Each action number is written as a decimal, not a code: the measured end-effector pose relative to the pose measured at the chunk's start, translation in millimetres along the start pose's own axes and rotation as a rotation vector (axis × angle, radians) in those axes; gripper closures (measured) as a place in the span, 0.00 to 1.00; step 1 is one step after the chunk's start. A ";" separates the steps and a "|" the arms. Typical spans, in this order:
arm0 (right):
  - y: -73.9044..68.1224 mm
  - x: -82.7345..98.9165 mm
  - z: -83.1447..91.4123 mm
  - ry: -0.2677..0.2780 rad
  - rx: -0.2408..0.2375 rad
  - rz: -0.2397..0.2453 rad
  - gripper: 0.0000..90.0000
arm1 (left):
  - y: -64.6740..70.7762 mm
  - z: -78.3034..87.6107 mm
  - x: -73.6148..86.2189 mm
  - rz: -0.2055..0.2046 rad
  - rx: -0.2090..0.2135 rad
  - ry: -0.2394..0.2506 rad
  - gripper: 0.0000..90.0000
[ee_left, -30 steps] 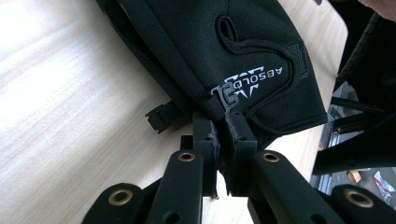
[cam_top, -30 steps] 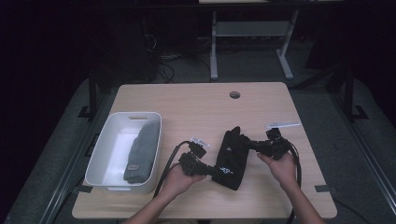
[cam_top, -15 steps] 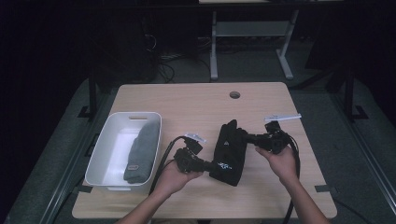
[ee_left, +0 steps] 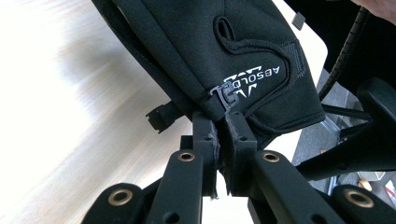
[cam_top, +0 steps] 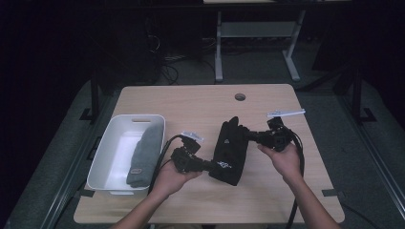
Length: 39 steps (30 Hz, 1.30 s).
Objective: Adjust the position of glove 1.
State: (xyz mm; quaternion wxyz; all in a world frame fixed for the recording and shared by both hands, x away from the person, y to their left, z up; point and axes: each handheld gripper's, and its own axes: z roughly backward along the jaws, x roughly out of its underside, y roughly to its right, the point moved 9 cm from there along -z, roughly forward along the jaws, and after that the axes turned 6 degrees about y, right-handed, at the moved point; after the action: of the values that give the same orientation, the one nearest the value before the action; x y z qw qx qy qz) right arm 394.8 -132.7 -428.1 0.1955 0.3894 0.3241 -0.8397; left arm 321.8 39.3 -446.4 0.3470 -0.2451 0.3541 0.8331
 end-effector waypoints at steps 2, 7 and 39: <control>-3.8 -4.5 -1.6 -0.001 -0.001 0.009 0.92 | -1.6 4.6 -1.5 0.000 -0.005 0.005 0.94; -12.4 -14.8 -5.4 0.000 -0.011 0.024 0.92 | -4.2 14.2 -3.4 0.009 -0.015 0.019 0.94; -59.6 -57.3 -29.8 0.005 -0.078 0.075 0.92 | -20.6 66.5 -3.9 0.013 -0.070 0.080 0.94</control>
State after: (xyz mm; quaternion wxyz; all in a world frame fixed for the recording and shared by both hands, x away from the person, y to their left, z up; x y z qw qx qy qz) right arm 411.5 -65.1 -374.5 0.2410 0.3956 0.3424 -0.8175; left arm 329.0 98.7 -410.6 0.3183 -0.2876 0.3400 0.8369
